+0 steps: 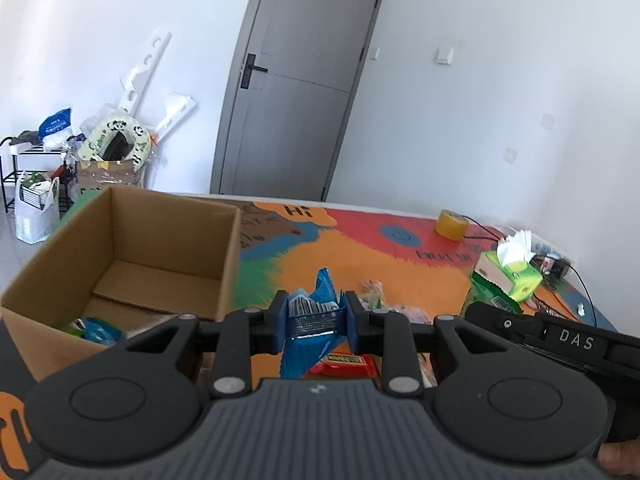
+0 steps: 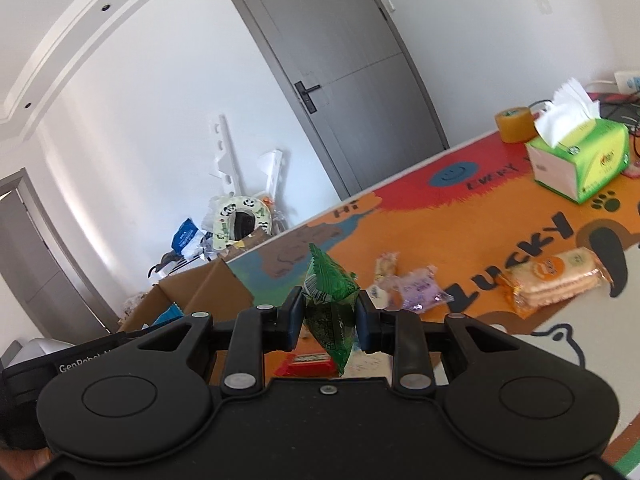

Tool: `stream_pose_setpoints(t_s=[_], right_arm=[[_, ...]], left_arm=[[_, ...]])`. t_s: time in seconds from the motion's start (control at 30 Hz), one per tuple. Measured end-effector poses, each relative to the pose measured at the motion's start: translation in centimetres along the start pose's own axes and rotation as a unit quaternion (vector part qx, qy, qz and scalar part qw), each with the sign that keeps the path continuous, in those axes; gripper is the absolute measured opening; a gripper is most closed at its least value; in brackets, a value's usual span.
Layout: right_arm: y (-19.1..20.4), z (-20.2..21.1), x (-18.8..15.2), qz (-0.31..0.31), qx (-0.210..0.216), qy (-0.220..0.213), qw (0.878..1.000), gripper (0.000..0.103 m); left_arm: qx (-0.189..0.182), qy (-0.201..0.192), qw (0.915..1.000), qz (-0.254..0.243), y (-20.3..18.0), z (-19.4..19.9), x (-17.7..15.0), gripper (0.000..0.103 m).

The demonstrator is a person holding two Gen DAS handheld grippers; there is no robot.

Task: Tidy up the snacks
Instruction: 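Carry both packets over the cardboard box and release them inside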

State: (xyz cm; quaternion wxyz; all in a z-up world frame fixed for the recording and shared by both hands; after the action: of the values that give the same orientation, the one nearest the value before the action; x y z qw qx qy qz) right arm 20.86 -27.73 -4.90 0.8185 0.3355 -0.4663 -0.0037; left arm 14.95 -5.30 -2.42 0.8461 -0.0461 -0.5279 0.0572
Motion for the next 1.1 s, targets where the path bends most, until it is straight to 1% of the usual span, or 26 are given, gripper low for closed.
stream_pose_setpoints(t_s=[0.43, 0.9, 1.1], right_arm=[[3.5, -1.1, 0.1, 0.022, 0.024, 0.000, 0.999, 0.028], [7.4, -3.5, -0.2, 0.048, 0.054, 0.013, 0.997, 0.028], [9.2, -4.9, -0.6, 0.057, 0.066, 0.023, 0.996, 0.028]], left_arm=[[0.014, -0.022, 0.9996, 0.008, 2.5, 1.5, 1.4, 0.027], [0.045, -0.024, 0.9982, 0.030, 6.1, 1.6, 2.0, 0.027], [0.060, -0.021, 0.9969, 0.045, 8.5, 1.3, 2.1, 0.028]])
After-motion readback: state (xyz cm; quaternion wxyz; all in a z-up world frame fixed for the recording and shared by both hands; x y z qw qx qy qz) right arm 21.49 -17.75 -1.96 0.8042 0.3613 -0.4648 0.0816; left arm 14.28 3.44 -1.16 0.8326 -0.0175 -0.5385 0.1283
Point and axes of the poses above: each gripper's, at about its wrist camera, not at the fingertips, and z roughly against the way its jaws point, y to its left, x to its top, the point moved 1 cm from there along -z, roughly the way its jaws point, and after that the axes turned 6 degrees about -z, right-handed, at the moved point
